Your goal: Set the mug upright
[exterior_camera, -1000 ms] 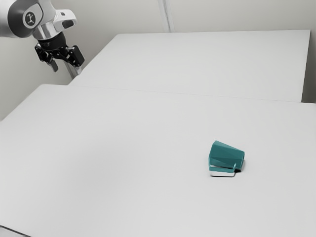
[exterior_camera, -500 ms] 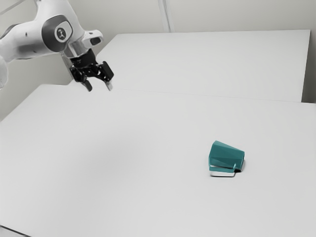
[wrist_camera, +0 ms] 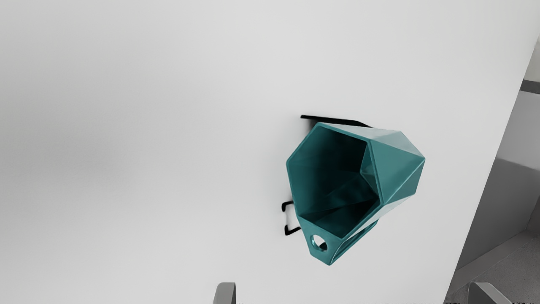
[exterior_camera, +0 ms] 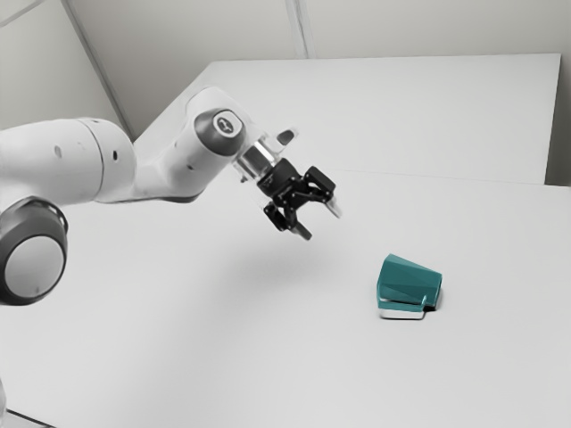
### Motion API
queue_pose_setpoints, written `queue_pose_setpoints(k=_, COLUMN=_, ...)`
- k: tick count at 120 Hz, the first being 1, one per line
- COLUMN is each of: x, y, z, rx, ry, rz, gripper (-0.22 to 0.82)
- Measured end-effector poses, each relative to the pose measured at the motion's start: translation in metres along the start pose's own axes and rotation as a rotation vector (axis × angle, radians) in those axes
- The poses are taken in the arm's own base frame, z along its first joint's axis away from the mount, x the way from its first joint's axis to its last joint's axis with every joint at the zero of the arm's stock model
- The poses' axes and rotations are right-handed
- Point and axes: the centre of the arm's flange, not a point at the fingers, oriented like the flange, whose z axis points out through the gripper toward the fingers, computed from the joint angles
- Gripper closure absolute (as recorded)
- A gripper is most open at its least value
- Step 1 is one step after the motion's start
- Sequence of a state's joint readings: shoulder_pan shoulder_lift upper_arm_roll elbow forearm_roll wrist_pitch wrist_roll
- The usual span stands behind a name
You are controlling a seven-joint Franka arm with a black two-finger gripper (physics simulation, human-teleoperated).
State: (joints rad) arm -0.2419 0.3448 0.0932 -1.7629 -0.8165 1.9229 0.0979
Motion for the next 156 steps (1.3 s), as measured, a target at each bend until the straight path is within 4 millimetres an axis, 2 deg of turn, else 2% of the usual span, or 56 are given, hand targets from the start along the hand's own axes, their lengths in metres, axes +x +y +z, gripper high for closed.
queue_pose_setpoints(k=15, x=-0.001, y=0.005, z=0.043, rx=-0.092, ry=-0.021, rz=-0.063, gripper=0.00)
queue_pose_setpoints(k=38, x=0.004, y=0.010, z=0.089, rx=-0.166, ry=-0.011, rz=-0.129, gripper=0.00)
queue_pose_setpoints(k=52, x=0.013, y=0.009, z=0.101, rx=-0.187, ry=0.018, rz=-0.158, gripper=0.00)
queue_pose_setpoints(k=60, x=0.012, y=0.015, z=0.114, rx=-0.202, ry=0.022, rz=-0.167, gripper=0.00)
queue_pose_setpoints(k=100, x=0.005, y=0.021, z=0.164, rx=-0.259, ry=-0.001, rz=-0.241, gripper=0.00)
queue_pose_setpoints(k=116, x=0.006, y=0.022, z=0.168, rx=-0.261, ry=0.007, rz=-0.247, gripper=0.00)
queue_pose_setpoints(k=120, x=0.006, y=0.025, z=0.168, rx=-0.259, ry=0.011, rz=-0.240, gripper=0.04)
queue_pose_setpoints(k=140, x=0.011, y=0.024, z=0.162, rx=-0.160, ry=0.043, rz=-0.177, gripper=0.46)
queue_pose_setpoints(k=156, x=0.016, y=0.029, z=0.151, rx=-0.081, ry=0.069, rz=-0.120, gripper=0.64)
